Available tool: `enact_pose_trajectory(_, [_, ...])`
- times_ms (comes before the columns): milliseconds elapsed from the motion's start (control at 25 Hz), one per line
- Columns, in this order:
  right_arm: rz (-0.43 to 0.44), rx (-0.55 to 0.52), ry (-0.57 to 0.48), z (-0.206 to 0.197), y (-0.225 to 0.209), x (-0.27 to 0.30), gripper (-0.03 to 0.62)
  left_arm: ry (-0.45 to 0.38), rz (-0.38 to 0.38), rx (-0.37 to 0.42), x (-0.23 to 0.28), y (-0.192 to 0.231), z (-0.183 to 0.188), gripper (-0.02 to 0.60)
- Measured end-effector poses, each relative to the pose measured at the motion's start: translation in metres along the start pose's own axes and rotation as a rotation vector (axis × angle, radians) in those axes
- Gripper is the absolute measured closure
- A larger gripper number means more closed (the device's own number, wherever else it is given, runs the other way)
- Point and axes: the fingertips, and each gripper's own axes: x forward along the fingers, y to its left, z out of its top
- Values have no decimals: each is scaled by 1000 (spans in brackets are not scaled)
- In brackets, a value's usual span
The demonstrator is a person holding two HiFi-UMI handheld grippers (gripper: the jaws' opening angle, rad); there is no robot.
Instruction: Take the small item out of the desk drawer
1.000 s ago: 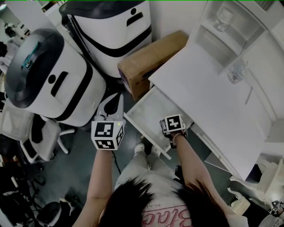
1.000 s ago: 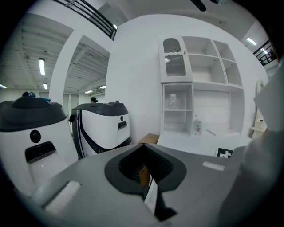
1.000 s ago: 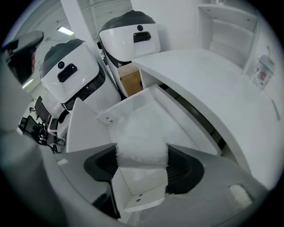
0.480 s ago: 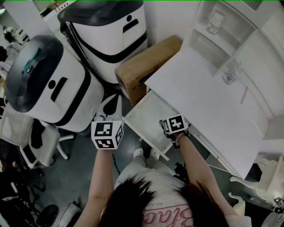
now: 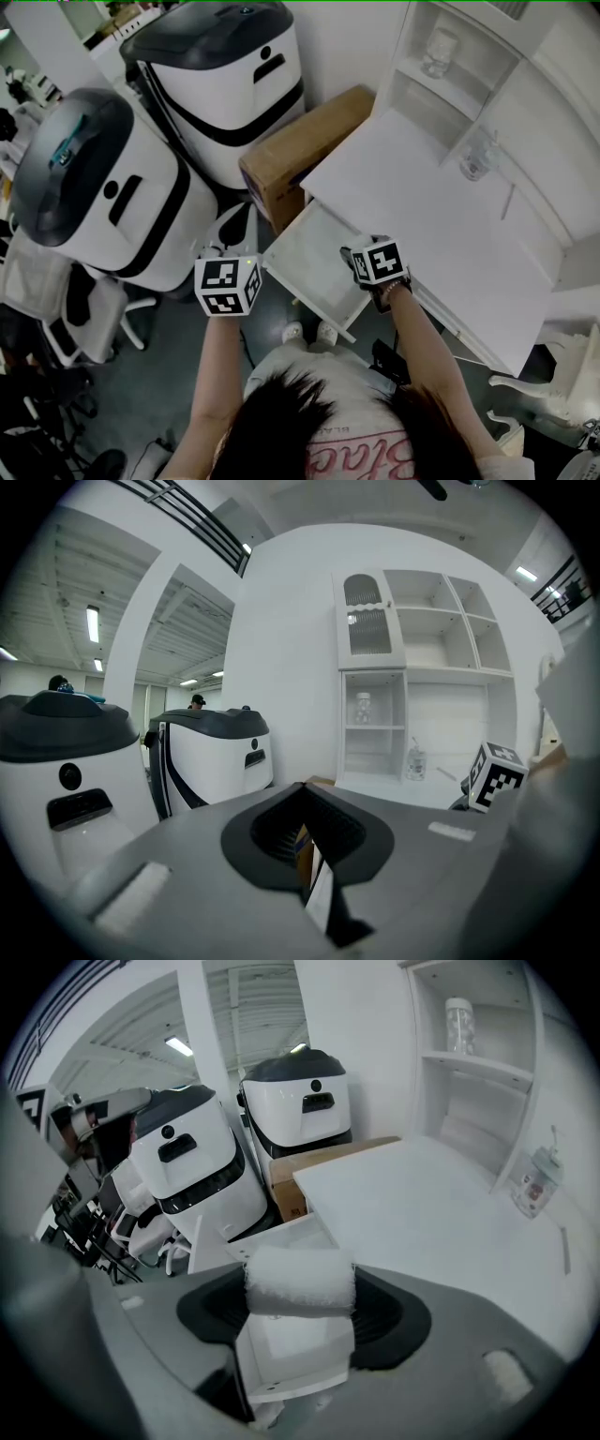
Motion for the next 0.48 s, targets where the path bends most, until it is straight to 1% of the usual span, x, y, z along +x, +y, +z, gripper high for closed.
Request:
enact_pose_trajectory(200, [-9,-9,-87,23,-3,-24,301,-29,-10,15,1,-3,13,568])
enact_pose_trajectory(360, [5,-27,-168,41,0,-41,301,-54,-17,27,3,-7,22,568])
enact_pose_trajectory(480, [-10,-40,-211,51,1,-57,301,-70,-23,35,4,-9,29,568])
